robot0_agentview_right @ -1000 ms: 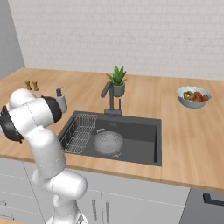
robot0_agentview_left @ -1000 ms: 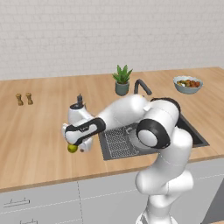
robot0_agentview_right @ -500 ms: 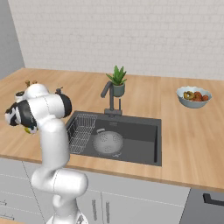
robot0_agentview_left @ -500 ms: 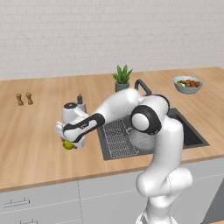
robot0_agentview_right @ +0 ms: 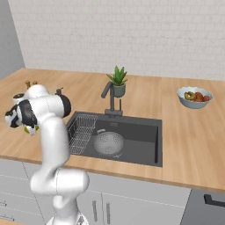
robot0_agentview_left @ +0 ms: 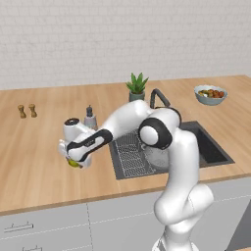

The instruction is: Put the colander in the sink, put the pear in the colander, and turn on the sink faucet and pour water over the colander.

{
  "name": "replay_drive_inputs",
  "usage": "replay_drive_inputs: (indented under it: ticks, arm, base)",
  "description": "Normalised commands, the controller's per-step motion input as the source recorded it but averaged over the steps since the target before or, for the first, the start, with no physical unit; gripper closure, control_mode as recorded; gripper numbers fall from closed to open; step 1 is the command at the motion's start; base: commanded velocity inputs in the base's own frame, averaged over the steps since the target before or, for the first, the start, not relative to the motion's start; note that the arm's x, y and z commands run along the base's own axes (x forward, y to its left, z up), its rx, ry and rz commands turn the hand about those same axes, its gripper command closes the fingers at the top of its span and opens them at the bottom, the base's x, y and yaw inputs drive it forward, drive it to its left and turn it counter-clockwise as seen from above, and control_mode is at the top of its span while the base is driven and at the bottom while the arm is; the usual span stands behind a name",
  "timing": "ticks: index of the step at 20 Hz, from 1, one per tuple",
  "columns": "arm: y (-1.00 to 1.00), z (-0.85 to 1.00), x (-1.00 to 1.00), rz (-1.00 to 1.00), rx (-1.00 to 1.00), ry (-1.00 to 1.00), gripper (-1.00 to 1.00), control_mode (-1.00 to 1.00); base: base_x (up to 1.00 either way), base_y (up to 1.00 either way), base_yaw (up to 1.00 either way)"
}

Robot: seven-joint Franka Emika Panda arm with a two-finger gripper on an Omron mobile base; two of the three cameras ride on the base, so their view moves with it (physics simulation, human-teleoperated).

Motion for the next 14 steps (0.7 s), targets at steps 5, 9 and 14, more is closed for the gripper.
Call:
replay_drive_inputs:
  ticks: [5,9,14]
  arm:
    - [-0.58,0.21,-0.05,-0.01,-0.01,-0.15,1.00,-1.00]
    - [-1.00,0.53,-0.26,-0.01,0.00,-0.19,1.00,-1.00]
    - [-1.00,0.69,-0.55,0.01,0.00,-0.17,1.00,-1.00]
  base:
    - [0.00,0.00,0.00]
    - [0.00,0.00,0.00]
    - [0.00,0.00,0.00]
